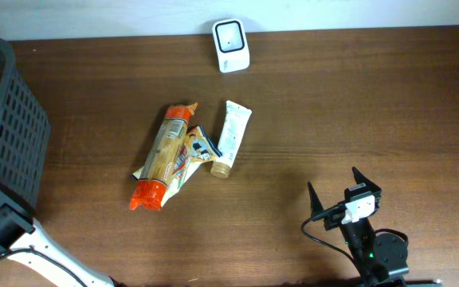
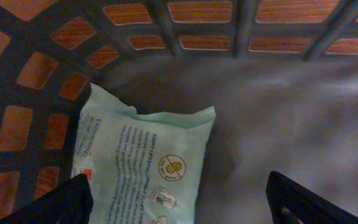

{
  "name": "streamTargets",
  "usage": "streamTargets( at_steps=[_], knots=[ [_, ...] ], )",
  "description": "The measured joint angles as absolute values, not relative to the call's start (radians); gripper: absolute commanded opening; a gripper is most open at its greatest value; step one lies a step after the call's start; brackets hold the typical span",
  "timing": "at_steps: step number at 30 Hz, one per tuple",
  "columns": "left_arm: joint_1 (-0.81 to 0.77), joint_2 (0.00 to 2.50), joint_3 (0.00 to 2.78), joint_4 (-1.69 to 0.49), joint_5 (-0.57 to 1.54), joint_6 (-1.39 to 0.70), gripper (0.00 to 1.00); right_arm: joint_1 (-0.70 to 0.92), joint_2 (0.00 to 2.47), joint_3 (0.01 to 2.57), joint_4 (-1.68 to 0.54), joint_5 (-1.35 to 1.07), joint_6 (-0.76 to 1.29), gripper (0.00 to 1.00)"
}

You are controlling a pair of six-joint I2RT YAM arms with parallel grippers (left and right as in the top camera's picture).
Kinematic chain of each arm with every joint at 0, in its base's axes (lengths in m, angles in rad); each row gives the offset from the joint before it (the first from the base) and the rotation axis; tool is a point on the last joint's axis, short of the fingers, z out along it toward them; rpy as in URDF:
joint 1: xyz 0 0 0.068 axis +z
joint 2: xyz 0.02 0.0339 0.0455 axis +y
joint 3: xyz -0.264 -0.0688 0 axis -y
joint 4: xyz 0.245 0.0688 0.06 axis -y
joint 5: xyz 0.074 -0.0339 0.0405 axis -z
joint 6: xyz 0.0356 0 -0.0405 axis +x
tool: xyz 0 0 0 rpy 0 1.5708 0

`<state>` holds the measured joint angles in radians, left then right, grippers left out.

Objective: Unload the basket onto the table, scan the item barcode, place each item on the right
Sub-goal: 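Reach the left gripper into the basket and grasp a mint-green packet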

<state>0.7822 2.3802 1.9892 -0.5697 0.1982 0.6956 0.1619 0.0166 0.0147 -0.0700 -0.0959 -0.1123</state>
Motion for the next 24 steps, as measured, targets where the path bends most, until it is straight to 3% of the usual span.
streamTargets(
  at_steps=[4,11,14,15,19,21,24],
  knots=[
    [0.782,2.381,1.985,-0.555,0.191,0.696,0.88,0.162,0.017,0.015,-0.07,-0.096,-0.112,0.99],
    [0.782,2.409,1.986,-0.536,0.168,0.71,0.77,0.162,0.017,0.015,-0.07,-0.096,-0.112,0.99],
    [0.78,2.409,1.986,-0.533,0.148,0.714,0.43,0.162,0.017,0.015,-0.07,-0.096,-0.112,0.99],
    [0.78,2.409,1.987,-0.533,0.141,0.716,0.37,0.162,0.017,0.015,-0.07,-0.096,-0.112,0.99],
    [0.78,2.409,1.993,-0.549,0.139,0.719,0.2,0.162,0.017,0.015,-0.07,-0.096,-0.112,0.99],
    [0.78,2.409,1.999,-0.563,0.139,0.716,0.04,0.162,0.017,0.015,-0.07,-0.096,-0.112,0.99],
    [0.78,2.392,2.002,-0.606,0.138,0.677,0.0,0.162,0.017,0.015,-0.07,-0.096,-0.112,0.99]
  ],
)
